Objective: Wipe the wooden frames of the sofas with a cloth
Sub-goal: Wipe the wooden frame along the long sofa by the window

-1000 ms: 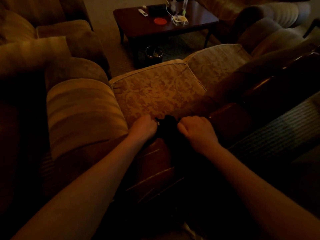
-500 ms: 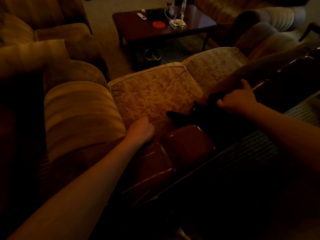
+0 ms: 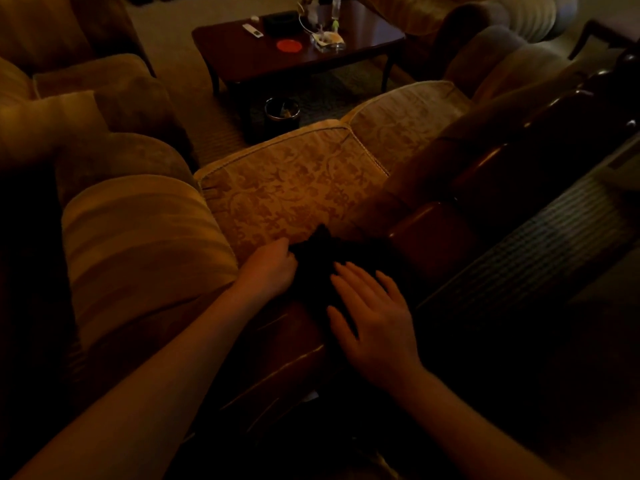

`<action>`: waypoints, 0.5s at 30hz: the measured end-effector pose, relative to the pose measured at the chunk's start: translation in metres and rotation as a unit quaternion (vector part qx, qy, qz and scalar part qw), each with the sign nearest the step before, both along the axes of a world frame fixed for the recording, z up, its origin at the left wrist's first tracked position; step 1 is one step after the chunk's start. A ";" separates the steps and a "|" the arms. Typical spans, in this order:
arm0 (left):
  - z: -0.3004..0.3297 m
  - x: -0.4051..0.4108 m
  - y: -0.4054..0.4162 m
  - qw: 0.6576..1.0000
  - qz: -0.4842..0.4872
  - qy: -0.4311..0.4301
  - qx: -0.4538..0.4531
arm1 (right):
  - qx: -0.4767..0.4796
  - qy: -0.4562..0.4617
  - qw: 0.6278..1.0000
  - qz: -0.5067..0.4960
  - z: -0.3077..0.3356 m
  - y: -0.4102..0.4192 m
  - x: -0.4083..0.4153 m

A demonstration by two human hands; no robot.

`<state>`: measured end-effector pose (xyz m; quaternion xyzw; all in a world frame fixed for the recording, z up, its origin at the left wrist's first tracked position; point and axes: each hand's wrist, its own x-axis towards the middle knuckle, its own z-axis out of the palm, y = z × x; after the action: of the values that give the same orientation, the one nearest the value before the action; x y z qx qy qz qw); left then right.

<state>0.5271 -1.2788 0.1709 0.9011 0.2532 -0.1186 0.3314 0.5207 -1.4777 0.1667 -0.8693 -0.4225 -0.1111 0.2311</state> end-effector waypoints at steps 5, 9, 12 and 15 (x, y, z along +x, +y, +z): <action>0.029 0.023 -0.038 0.997 -0.067 -0.036 -0.016 | 0.075 -0.081 0.993 -0.047 -0.035 -0.052 0.051; 0.035 0.038 -0.076 0.990 -0.134 -0.035 -0.014 | 0.115 -0.055 0.971 -0.202 -0.029 -0.047 0.093; 0.029 0.036 -0.084 0.982 -0.181 -0.010 0.042 | 0.209 0.022 0.953 -0.220 -0.042 -0.026 0.038; 0.026 0.027 -0.081 0.969 -0.231 -0.057 0.064 | 0.273 0.074 0.936 -0.208 -0.060 -0.005 -0.036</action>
<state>0.5536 -1.3600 0.1967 0.9599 0.0262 -0.1232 0.2503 0.4848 -1.4829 0.1072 -0.8466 -0.1678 -0.2036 0.4621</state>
